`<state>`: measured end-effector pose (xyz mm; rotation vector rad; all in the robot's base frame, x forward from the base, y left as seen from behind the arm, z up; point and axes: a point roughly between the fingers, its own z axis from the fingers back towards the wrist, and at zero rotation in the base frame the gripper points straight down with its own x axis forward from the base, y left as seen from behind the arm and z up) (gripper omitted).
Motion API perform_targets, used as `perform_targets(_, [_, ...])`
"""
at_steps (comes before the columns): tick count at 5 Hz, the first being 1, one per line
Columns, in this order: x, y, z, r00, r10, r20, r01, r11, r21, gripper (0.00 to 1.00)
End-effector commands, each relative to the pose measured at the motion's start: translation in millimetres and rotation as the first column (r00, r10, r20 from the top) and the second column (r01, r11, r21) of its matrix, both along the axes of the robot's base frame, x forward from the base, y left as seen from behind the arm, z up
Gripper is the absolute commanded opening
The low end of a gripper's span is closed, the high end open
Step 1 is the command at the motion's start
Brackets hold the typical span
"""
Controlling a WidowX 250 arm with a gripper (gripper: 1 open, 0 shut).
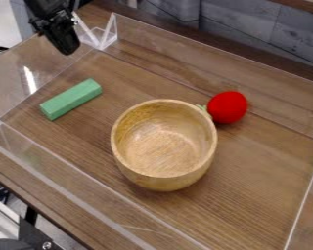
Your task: Remove the green stick from the brown bowl and put it on the table
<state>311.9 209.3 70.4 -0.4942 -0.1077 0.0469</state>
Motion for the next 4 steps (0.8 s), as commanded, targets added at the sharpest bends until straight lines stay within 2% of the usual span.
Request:
perform_targets(1, [2.7, 3.0, 22.4, 0.999, -0.001, 0.043, -0.002, 0.998, 0.057, 1.0])
perform_targets(2, [3.0, 1.3, 21.2, 0.999, 0.005, 0.042, -0.007, 0.998, 0.056, 0.0])
perform_targets(3, [3.5, 0.2, 21.8, 0.999, 0.01, 0.043, -0.012, 0.998, 0.053, 0.0])
perform_targets(4, [2.8, -0.3, 23.0, 0.999, 0.014, 0.04, -0.016, 0.998, 0.059, 1.0])
